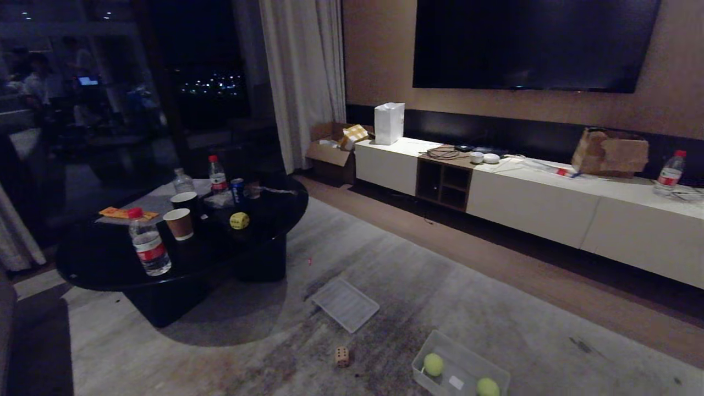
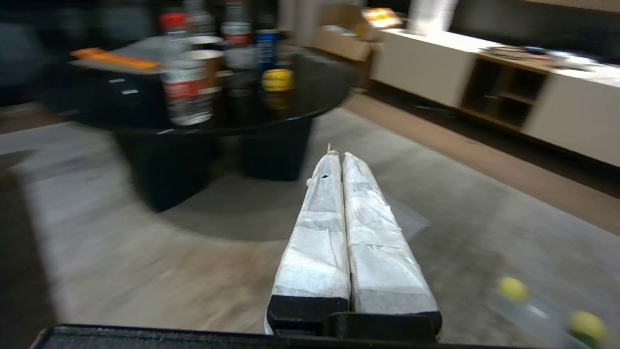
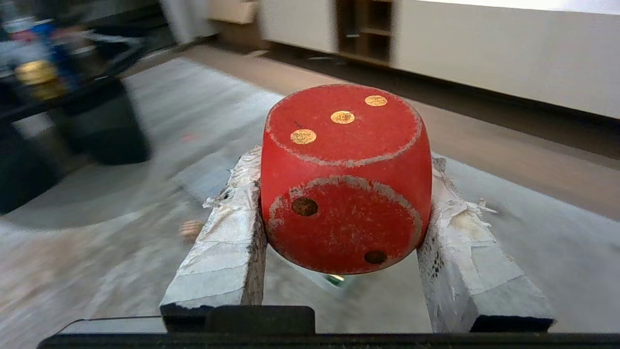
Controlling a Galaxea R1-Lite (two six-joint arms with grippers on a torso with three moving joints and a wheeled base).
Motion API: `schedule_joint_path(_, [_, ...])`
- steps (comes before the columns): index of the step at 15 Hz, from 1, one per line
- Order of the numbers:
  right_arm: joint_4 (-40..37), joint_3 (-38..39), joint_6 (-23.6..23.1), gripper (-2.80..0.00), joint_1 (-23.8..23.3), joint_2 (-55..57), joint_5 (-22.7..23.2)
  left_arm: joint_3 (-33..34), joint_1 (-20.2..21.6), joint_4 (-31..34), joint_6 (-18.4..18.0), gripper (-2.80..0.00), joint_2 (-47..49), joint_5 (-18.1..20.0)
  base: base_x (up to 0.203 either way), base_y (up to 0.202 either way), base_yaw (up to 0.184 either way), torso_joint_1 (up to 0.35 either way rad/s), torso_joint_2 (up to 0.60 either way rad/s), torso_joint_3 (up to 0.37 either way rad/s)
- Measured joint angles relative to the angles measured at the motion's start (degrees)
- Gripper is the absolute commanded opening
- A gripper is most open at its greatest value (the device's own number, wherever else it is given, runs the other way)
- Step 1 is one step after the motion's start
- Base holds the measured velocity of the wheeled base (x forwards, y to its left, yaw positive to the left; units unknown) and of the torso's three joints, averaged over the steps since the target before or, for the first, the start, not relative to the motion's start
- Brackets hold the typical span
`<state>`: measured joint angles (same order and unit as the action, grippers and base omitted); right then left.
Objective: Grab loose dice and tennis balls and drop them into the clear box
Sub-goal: Put the toys in the box
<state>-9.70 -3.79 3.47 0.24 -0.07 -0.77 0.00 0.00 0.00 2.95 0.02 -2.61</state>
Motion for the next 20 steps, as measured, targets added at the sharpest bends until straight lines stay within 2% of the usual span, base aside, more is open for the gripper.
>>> schedule_joint_path(2, [-0.01,0.00,-0.06,-2.80,0.00,0.00,-0.02,0.00,0.00,0.00,0.00,-2.80,0.00,0.00,0.001,0.008,-0.112,0.003,0.00,0.004])
schedule_joint_path(7, [-0.01,0.00,-0.06,-2.80,0.00,0.00,-0.01,0.00,0.00,-0.07,0.10,-2.80,0.00,-0.04,0.000,0.000,0.000,0.000,0.00,-0.028])
schedule_joint_path(20, [0.00,0.00,-0.38,-2.80,0.00,0.00,0.13,0.00,0.00,0.00,0.02,-2.80,0.00,-0.03,0.000,0.000,0.000,0.002,0.00,-0.194])
